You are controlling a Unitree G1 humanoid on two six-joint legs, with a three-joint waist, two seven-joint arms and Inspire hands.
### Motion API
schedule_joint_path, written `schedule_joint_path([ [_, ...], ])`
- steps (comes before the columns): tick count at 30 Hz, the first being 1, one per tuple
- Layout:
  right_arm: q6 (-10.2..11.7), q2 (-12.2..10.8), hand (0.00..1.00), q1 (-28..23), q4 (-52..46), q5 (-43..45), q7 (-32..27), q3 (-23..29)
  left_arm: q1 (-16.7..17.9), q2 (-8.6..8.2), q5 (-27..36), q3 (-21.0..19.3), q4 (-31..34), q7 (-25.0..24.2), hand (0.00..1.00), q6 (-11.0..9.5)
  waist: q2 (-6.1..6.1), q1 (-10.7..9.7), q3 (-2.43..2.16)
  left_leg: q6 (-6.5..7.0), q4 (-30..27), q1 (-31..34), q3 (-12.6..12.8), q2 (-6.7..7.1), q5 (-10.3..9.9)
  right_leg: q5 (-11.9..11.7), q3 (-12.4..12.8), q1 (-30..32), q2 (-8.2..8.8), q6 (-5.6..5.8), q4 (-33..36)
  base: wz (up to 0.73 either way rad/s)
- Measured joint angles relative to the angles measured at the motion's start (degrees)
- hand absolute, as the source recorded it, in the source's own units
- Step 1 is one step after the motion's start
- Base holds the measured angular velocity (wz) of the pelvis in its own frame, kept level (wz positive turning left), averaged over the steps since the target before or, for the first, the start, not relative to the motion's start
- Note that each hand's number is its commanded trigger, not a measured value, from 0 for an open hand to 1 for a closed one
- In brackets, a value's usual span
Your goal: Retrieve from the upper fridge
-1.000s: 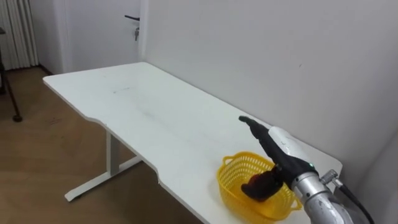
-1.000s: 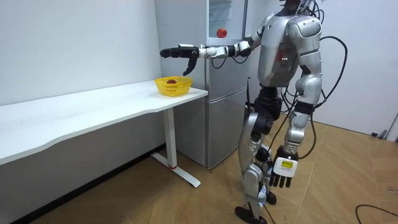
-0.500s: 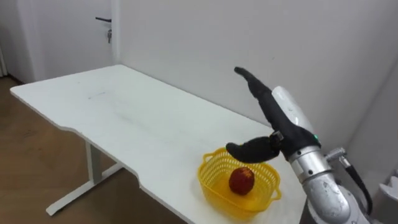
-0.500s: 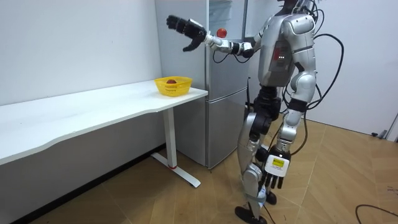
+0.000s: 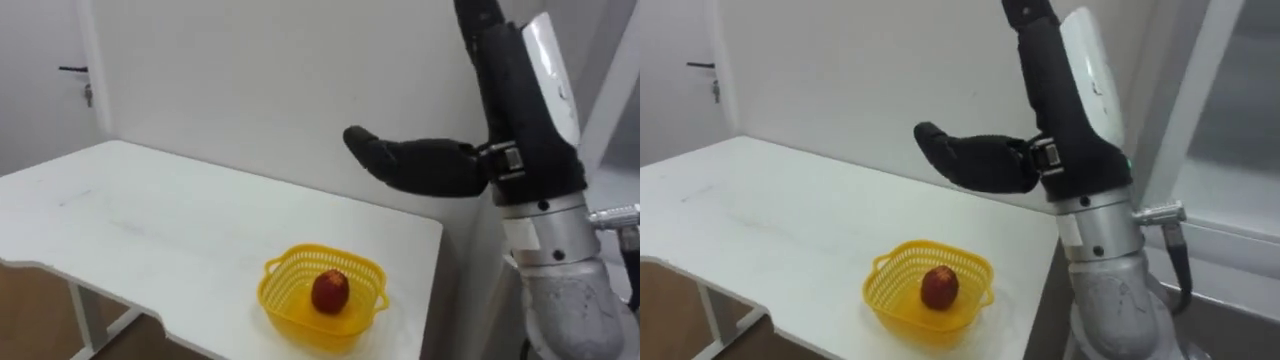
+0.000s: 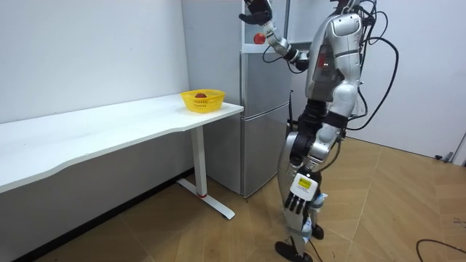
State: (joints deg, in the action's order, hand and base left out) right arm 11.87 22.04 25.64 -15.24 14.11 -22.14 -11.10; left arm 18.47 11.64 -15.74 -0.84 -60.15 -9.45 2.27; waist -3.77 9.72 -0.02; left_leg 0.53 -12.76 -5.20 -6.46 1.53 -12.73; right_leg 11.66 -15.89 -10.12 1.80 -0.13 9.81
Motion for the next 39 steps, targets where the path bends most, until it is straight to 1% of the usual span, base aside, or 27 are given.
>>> schedule_joint_path([
  [1, -0.03, -0.07, 0.0, -0.67, -0.58, -0.03, -0.15, 0.49, -0.05, -0.08, 0.0, 0.0, -0.06, 0.02, 0.0, -0.1, -0.01, -0.31, 0.0, 0.0, 0.0, 0.02, 0.11, 0.0, 0.0, -0.01, 0.03, 0.05, 0.01, -0.01, 0.01, -0.08],
  [3, 0.09, -0.07, 0.0, -2.46, -2.74, -0.07, -1.2, 3.06, -0.36, -0.1, 0.34, -0.12, -0.59, 0.15, 0.0, -0.15, -0.03, -1.63, -0.02, 0.01, 0.11, 0.05, 0.41, 0.0, 0.0, -0.02, 0.22, 0.28, 0.04, -0.04, 0.03, -0.07],
  [4, 0.15, -0.04, 0.0, -2.71, -3.14, -0.12, -1.55, 3.8, -0.53, -0.08, 0.39, -0.13, -0.94, 0.29, 0.0, -0.15, -0.02, -1.8, -0.01, 0.01, 0.16, -0.02, 0.5, -0.01, 0.0, -0.02, 0.32, 0.29, 0.04, -0.04, 0.03, -0.09],
  [7, 1.64, -0.1, 0.0, -3.38, -4.75, -0.03, -4.26, 8.3, -1.79, -0.07, 0.38, -0.16, -3.25, 0.55, 0.0, -0.67, 0.0, -2.26, -0.07, 0.03, 0.56, -0.58, 1.59, -0.27, 0.0, -0.06, 1.57, 0.41, -0.13, -0.09, 0.05, -0.19],
  [10, 3.07, -0.09, 0.0, -3.38, -5.15, -0.15, -6.39, 10.25, -2.77, -0.05, 0.5, -0.14, -5.14, 0.55, 0.0, -1.46, -0.09, -3.38, -0.11, 0.08, 0.64, -1.45, 1.94, -0.34, 0.03, -0.06, 1.93, 0.21, -0.15, -0.1, 0.04, -0.06],
  [11, 3.14, -0.1, 0.0, -3.39, -5.17, -0.16, -6.93, 10.31, -2.81, -0.03, 0.5, -0.14, -5.34, 0.54, 0.0, -1.46, 0.01, -3.35, -0.07, 0.08, 0.68, -1.5, 1.98, -0.34, 0.03, -0.06, 1.98, 0.1, -0.16, -0.09, 0.03, -0.06],
  [12, 3.21, -0.08, 0.0, -3.39, -5.23, -0.1, -7.8, 10.62, -2.98, 0.04, 0.49, -0.14, -5.68, 0.46, 0.0, -1.48, -0.21, -3.77, -0.2, 0.08, 0.74, -1.56, 1.99, -0.37, 0.03, -0.05, 1.93, -0.07, -0.17, -0.09, 0.03, 0.0],
  [14, 3.33, -0.07, 0.0, -3.39, -5.27, -0.16, -8.13, 11.75, -3.18, 0.06, 0.47, -0.15, -5.72, 0.2, 0.0, -1.48, -0.45, -4.31, -0.25, 0.08, 0.85, -1.65, 2.13, -0.42, 0.03, -0.06, 1.98, -0.01, -0.2, -0.09, 0.0, 0.0],
  [17, 3.33, 0.29, 0.0, -3.39, -5.27, -1.16, -8.47, 13.77, -2.95, 0.06, 0.46, -0.37, -5.67, -0.22, 0.0, -1.49, -0.37, -4.75, -0.05, 0.08, 1.03, -2.31, 2.52, -0.56, 0.03, -0.05, 1.99, 0.02, -0.25, -0.09, -0.03, -0.05],
  [19, 3.45, 0.64, 0.0, -3.39, -5.28, -2.37, -8.89, 15.34, -3.24, 0.06, 0.46, -1.12, -5.61, -0.22, 0.0, -1.48, -0.61, -4.87, 0.03, 0.06, 1.27, -2.31, 2.63, -0.7, 0.02, -0.05, 1.96, 0.15, -0.35, -0.09, -0.04, -0.05],
  [22, 3.02, 1.75, 0.0, -3.39, -5.25, -2.58, -9.44, 17.13, -3.29, -0.05, 0.4, -1.23, -5.49, -0.26, 0.0, -1.37, -0.73, -5.23, 0.03, 0.04, 1.48, -2.26, 2.8, -0.78, 0.01, -0.05, 2.21, 0.13, -0.44, -0.09, -0.02, -0.04],
  [26, 2.75, 1.88, 0.0, -3.38, -3.61, -2.33, -9.03, 19.44, -3.17, -0.15, 0.42, -1.21, -5.49, -0.23, 0.0, -1.2, -0.74, -5.53, 0.03, 0.06, 1.38, -2.27, 3.23, -0.75, 0.01, -0.06, 2.42, -0.06, -0.37, -0.1, 0.13, -0.05],
  [28, 1.74, 1.88, 0.0, -3.38, -2.18, -2.34, -8.97, 19.69, -3.03, -0.3, 0.42, -1.17, -5.49, -0.18, 0.0, -0.95, -0.8, -5.96, 0.04, 0.07, 1.35, -2.41, 3.23, -0.68, 0.02, -0.06, 2.43, -0.19, -0.3, -0.1, 0.16, 0.0],
  [30, 1.1, 1.99, 0.0, -3.38, 1.11, -2.9, -8.93, 19.73, -2.96, -0.26, 0.42, -1.14, -5.34, -0.13, 0.0, -0.96, -1.02, -6.34, 0.22, 0.07, 1.24, -2.52, 3.22, -0.69, 0.02, -0.05, 2.36, 0.02, -0.29, -0.1, 0.2, 0.0],
  [32, 0.92, 2.16, 0.0, -3.37, 3.58, -4.06, -8.93, 19.76, -3.13, -0.17, 0.44, -1.1, -5.34, -0.14, 0.0, -0.97, -1.12, -6.39, 0.34, 0.06, 1.24, -2.5, 3.22, -0.75, 0.02, -0.05, 2.38, 0.08, -0.35, -0.1, 0.21, 0.0],
  [34, 0.38, 2.81, 0.0, -3.37, 6.19, -5.33, -8.89, 19.99, -3.09, -0.15, 0.45, -0.96, -5.34, -0.35, 0.0, -0.99, -1.14, -6.46, 0.49, 0.06, 1.24, -2.43, 3.17, -0.77, 0.0, -0.05, 2.4, 0.12, -0.36, -0.1, 0.21, 0.0],
  [36, 0.3, 3.09, 0.0, -3.37, 7.34, -5.33, -8.72, 20.88, -2.81, -0.13, 0.42, -1.14, -5.2, -0.89, 0.0, -0.99, -1.32, -6.46, 0.49, 0.06, 1.33, -2.29, 3.16, -0.75, 0.0, -0.05, 2.33, 0.21, -0.36, -0.1, 0.13, 0.0],
  [39, -0.62, 3.57, 0.0, -3.34, 8.78, -5.46, -8.46, 22.38, -2.1, -0.11, 0.41, -1.24, -5.02, -1.63, 0.0, -0.97, -1.43, -6.38, 0.44, 0.06, 1.37, -2.0, 3.13, -0.7, 0.01, -0.03, 2.28, 0.19, -0.36, -0.1, -0.07, 0.0],
])
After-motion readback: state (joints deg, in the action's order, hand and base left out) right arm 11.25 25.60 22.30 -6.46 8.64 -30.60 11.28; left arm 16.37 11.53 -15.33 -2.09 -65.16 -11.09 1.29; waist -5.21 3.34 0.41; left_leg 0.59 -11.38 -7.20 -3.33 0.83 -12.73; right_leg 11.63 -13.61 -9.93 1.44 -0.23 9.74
